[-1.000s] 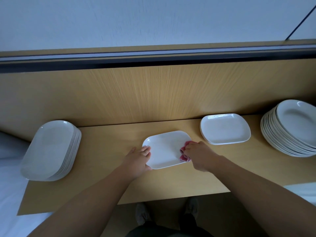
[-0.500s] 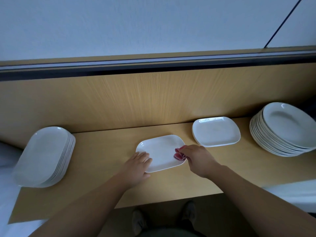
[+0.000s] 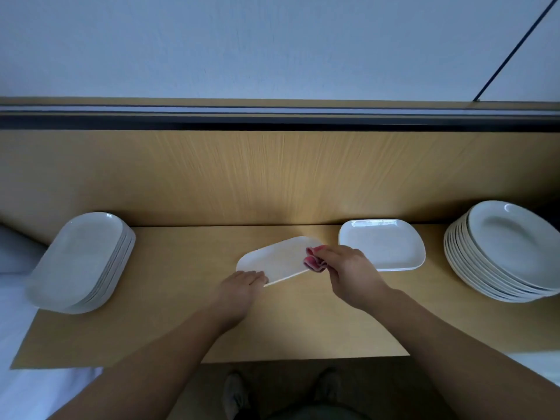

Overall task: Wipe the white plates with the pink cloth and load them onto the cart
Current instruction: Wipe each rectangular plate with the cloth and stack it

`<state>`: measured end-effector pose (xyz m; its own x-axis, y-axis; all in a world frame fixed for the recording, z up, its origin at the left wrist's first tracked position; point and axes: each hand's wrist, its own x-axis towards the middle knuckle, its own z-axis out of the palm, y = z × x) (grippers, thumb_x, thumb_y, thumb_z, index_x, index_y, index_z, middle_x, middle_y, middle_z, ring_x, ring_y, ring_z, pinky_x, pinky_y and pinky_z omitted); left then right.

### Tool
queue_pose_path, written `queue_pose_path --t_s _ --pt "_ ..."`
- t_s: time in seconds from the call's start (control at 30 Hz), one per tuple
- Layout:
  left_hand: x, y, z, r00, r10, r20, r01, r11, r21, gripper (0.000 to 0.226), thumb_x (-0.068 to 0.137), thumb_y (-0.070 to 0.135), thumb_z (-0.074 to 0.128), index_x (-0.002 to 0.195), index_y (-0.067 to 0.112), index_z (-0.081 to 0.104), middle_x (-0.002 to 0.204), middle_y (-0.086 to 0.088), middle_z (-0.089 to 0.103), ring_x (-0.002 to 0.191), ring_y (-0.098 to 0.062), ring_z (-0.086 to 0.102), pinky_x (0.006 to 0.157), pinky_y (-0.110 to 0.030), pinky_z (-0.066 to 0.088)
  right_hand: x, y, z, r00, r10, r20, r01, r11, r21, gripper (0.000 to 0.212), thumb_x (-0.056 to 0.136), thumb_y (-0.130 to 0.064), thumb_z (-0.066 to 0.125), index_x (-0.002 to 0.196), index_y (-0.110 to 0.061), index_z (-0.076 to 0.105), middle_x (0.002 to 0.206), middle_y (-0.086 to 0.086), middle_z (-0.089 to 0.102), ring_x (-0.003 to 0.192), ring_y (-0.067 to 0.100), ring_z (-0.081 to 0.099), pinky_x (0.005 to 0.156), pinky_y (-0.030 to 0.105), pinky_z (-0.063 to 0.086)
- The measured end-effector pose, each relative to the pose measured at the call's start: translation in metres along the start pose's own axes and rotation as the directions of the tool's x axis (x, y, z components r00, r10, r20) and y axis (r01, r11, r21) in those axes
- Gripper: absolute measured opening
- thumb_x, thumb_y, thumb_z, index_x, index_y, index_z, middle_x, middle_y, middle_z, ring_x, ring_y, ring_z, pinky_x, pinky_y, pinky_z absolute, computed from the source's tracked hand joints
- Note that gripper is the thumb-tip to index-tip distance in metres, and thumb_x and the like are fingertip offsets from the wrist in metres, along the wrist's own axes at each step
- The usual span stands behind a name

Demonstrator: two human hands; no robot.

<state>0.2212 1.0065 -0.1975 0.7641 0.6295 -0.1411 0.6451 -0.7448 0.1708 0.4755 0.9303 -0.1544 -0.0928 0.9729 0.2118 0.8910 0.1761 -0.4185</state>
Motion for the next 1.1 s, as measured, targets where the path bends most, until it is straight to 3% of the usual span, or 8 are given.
queue_pose_path --t_s 0.17,0.3,0.43,0.67,0.87,0.97,1.1 --pt "0.009 0.008 -0.036 0.985 -0.15 0.084 0.156 0.985 -0.077 0.041 0.102 0.032 0.034 0.141 0.019 0.038 0.137 -0.001 0.051 0.119 -0.021 0.052 0.09 -0.03 0.039 0.021 -0.011 -0.021 0.996 -0.068 -0.059 0.07 0.997 0.036 0.042 0.078 0.002 0.041 0.108 -0.012 0.067 0.11 -0.002 0.069 0.091 0.025 0.065 0.072 0.038 0.054" --pt "0.008 0.007 -0.059 0.979 -0.19 0.076 0.199 0.97 -0.137 0.035 0.104 0.031 0.029 0.136 0.022 0.038 0.131 -0.004 0.05 0.11 -0.027 0.053 0.088 -0.034 0.042 0.031 -0.02 -0.032 0.99 -0.117 -0.085 0.119 0.992 0.028 0.044 0.083 -0.008 0.035 0.111 -0.014 0.068 0.113 -0.002 0.069 0.095 0.025 0.066 0.077 0.04 0.054" --pt "0.007 0.016 -0.077 0.956 -0.292 0.021 0.281 0.896 -0.344 0.032 0.104 0.031 0.026 0.128 0.021 0.045 0.124 -0.001 0.051 0.102 -0.019 0.049 0.083 -0.031 0.038 0.035 -0.025 -0.037 0.985 -0.128 -0.12 0.133 0.991 0.036 0.045 0.089 -0.019 0.03 0.113 -0.018 0.067 0.116 -0.006 0.068 0.099 0.022 0.065 0.077 0.042 0.053" --pt "0.001 0.018 -0.076 0.946 -0.309 -0.095 0.229 0.849 -0.477 0.029 0.104 0.024 0.034 0.116 0.008 0.055 0.105 -0.007 0.059 0.09 -0.016 0.047 0.072 -0.026 0.028 0.038 -0.026 -0.027 0.986 -0.124 -0.109 0.126 0.992 0.011 0.046 0.084 0.002 0.051 0.12 -0.023 0.063 0.118 -0.008 0.066 0.102 0.021 0.063 0.079 0.041 0.052" --pt "0.002 0.01 -0.065 0.945 -0.323 -0.057 0.253 0.827 -0.503 0.037 0.1 0.036 0.029 0.105 0.011 0.056 0.089 -0.003 0.057 0.083 -0.019 0.05 0.067 -0.03 0.032 0.036 -0.019 -0.012 0.993 -0.11 -0.049 0.109 0.994 -0.008 0.048 0.08 0.0 0.046 0.12 -0.021 0.063 0.12 -0.005 0.065 0.103 0.024 0.062 0.081 0.041 0.051" --pt "0.007 0.003 -0.065 0.928 -0.373 -0.02 0.312 0.803 -0.508 0.029 0.103 0.029 0.032 0.115 0.014 0.054 0.095 -0.003 0.06 0.086 -0.019 0.053 0.07 -0.031 0.038 0.036 -0.016 -0.003 0.995 -0.094 -0.025 0.094 0.995 -0.018 0.048 0.079 0.0 0.044 0.119 -0.02 0.063 0.122 -0.005 0.065 0.106 0.024 0.062 0.083 0.041 0.05" --pt "0.012 -0.006 -0.069 0.908 -0.414 0.069 0.393 0.782 -0.484 0.038 0.104 0.034 0.027 0.133 0.019 0.046 0.117 -0.004 0.061 0.1 -0.018 0.055 0.082 -0.032 0.043 0.039 -0.014 0.003 0.996 -0.088 -0.032 0.087 0.996 -0.006 0.049 0.08 0.001 0.049 0.122 -0.02 0.063 0.122 -0.007 0.065 0.108 0.022 0.063 0.084 0.041 0.051"
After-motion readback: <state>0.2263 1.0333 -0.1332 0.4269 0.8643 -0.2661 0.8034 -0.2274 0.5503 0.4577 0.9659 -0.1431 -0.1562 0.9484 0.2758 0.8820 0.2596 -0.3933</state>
